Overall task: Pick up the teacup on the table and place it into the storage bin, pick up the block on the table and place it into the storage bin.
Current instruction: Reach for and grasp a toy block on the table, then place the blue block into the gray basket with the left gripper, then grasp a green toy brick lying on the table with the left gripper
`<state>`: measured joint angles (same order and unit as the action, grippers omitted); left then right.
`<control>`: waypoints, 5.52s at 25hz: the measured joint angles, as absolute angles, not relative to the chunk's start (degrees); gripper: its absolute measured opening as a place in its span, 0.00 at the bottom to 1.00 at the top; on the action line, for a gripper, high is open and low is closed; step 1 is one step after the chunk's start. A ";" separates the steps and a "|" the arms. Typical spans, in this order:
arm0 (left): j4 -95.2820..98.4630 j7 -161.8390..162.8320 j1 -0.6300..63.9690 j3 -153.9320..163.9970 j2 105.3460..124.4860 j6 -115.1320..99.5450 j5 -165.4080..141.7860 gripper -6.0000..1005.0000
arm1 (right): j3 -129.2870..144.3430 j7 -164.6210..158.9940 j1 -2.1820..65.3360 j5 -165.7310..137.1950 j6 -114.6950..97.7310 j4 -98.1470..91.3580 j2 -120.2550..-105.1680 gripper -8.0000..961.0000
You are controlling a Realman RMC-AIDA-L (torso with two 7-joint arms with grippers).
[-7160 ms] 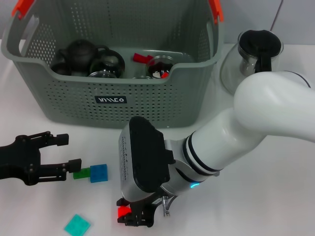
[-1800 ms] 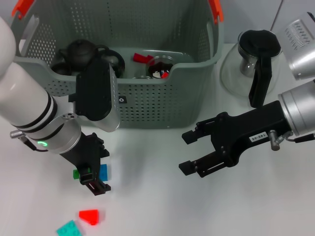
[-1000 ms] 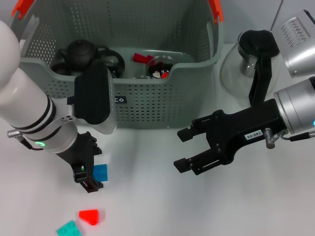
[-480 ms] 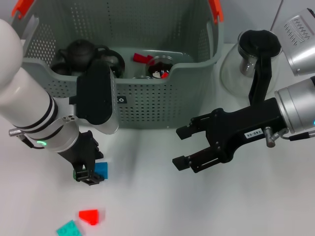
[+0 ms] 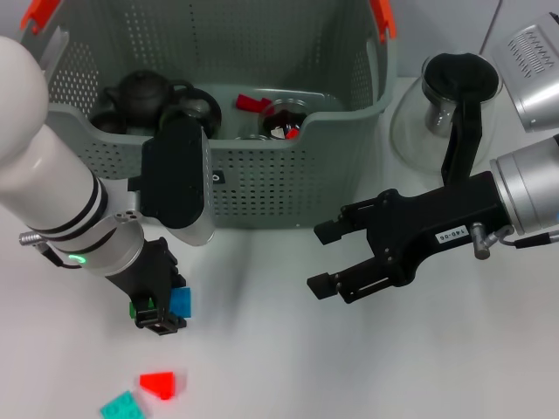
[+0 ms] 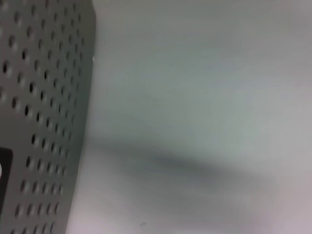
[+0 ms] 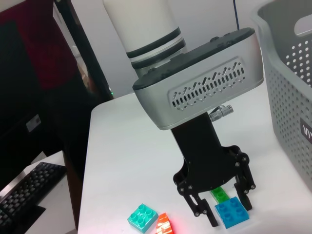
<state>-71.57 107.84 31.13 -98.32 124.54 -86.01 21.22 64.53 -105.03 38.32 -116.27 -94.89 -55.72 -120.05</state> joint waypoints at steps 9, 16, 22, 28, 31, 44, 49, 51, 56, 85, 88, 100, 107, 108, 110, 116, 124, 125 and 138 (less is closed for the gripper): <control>-71.11 107.84 31.17 -98.16 124.54 -85.23 21.00 0.53 | 64.41 -105.03 38.32 -116.28 -94.92 -55.72 -120.06 0.89; -70.98 107.84 31.27 -98.01 124.54 -85.10 20.94 0.49 | 64.33 -105.03 38.32 -116.28 -94.93 -55.72 -120.13 0.89; -70.83 107.84 31.46 -97.19 124.50 -84.98 20.57 0.46 | 64.26 -105.03 38.25 -116.21 -94.93 -55.72 -120.15 0.89; -71.05 107.84 31.51 -96.59 124.45 -85.07 19.86 0.42 | 63.78 -105.03 38.17 -116.11 -95.01 -55.72 -120.15 0.89; -71.70 107.84 31.43 -96.69 124.46 -85.64 19.84 0.40 | 63.78 -104.86 38.10 -116.08 -95.13 -55.72 -120.15 0.89; -82.42 107.45 33.27 -112.69 124.22 -106.17 36.47 0.40 | 61.83 -103.47 37.54 -115.29 -96.24 -55.72 -119.80 0.89; -84.59 107.99 34.60 -126.64 123.86 -111.80 44.63 0.40 | 61.25 -103.13 37.30 -115.39 -98.25 -55.74 -119.38 0.89; -84.94 108.67 34.68 -130.58 123.36 -111.69 46.51 0.40 | 61.02 -103.21 37.25 -115.51 -99.12 -55.76 -119.08 0.89; -82.83 111.68 36.66 -139.11 121.42 -108.03 47.99 0.40 | 60.81 -103.44 36.99 -115.91 -101.32 -55.70 -118.37 0.89; -69.55 121.95 42.08 -138.33 117.28 -76.80 45.56 0.59 | 61.24 -100.38 37.75 -116.01 -101.46 -52.91 -118.56 0.89; -75.80 121.20 40.07 -138.43 118.19 -81.50 46.52 0.65 | 61.01 -99.92 37.67 -116.00 -101.25 -52.91 -118.79 0.89; -101.39 108.75 26.16 -134.73 124.48 -106.28 50.48 0.95 | 60.66 -98.90 38.91 -115.57 -97.26 -49.23 -119.42 0.89; -101.72 103.31 20.99 -132.86 124.72 -108.22 49.93 0.94 | 60.67 -97.52 40.02 -114.23 -94.64 -46.61 -120.07 0.89; -101.60 102.63 20.76 -132.77 124.73 -108.31 49.54 0.94 | 60.67 -97.38 40.20 -114.05 -94.58 -46.26 -120.05 0.89; -100.99 100.70 20.33 -132.30 124.74 -108.38 48.73 0.94 | 60.68 -97.35 40.44 -113.92 -94.43 -46.04 -120.05 0.89; -95.49 96.20 20.88 -130.45 124.64 -105.64 45.48 0.95 | 61.32 -98.47 41.27 -114.16 -94.71 -45.99 -120.09 0.89; -89.42 97.19 21.24 -120.25 124.54 -96.09 33.80 0.95 | 63.36 -99.89 42.18 -114.46 -94.58 -45.96 -119.81 0.89; -89.02 97.24 21.32 -119.74 124.51 -95.84 33.61 0.95 | 63.62 -99.93 42.33 -114.47 -94.42 -45.96 -119.78 0.89; -86.59 99.03 21.72 -113.31 124.60 -93.75 29.00 0.95 | 63.70 -99.80 42.89 -114.53 -93.63 -46.02 -119.95 0.89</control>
<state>-86.59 99.03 21.72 -113.31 124.60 -93.75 29.00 63.70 -99.80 42.89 -114.53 -93.63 -46.02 -119.95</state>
